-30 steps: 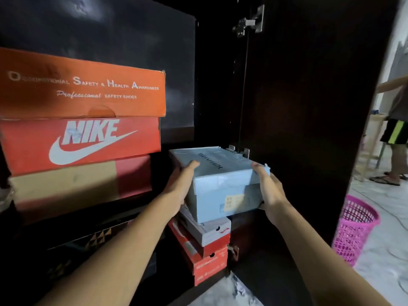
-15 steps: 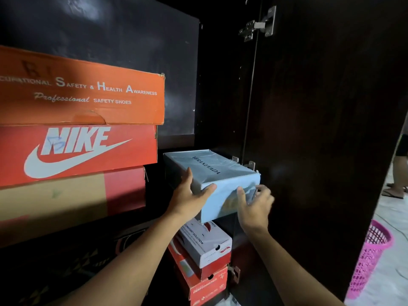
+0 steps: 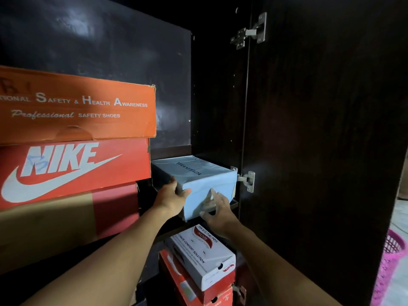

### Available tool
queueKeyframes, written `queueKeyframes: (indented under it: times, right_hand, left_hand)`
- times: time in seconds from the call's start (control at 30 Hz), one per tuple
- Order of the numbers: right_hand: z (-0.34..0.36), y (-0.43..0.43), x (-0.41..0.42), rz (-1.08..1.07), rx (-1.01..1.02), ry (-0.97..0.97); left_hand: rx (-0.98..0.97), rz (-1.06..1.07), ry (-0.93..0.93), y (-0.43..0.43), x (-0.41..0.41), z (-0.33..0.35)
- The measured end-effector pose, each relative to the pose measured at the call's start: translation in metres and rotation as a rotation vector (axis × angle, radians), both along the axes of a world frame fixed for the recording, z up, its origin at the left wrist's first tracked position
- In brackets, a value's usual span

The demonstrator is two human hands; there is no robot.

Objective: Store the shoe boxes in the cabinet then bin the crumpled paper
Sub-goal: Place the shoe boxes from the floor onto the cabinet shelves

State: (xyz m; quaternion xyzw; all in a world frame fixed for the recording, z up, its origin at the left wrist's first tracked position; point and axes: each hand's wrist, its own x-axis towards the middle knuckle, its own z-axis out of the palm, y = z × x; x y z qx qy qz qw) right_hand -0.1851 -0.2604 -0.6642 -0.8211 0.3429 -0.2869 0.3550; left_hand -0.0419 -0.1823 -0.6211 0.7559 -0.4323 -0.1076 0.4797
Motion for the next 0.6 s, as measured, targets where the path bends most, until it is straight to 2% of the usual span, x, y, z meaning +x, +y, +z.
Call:
queueKeyframes:
  times: [0.07,0.23,0.4,0.5,0.6]
  right_hand:
    - [-0.002,-0.002,-0.009,0.018,0.008,0.005]
    - [-0.013,0.005,-0.055,-0.050,0.108,-0.202]
    - [-0.047,0.040,-0.132,-0.214,0.045,-0.188]
    - [-0.069,0.076,-0.186,-0.280,0.026,-0.150]
    - [-0.092,0.116,-0.242,-0.339,0.044,-0.105]
  left_hand:
    - [-0.010,0.017,-0.022,-0.001,-0.001,-0.002]
    - [-0.001,0.101,-0.035,0.002,-0.016,-0.001]
    - [-0.152,0.131,0.044,0.020,-0.079,-0.024]
    - [-0.046,0.100,0.001,0.031,-0.119,-0.049]
    - [0.059,-0.036,0.019,0.042,-0.160,-0.080]
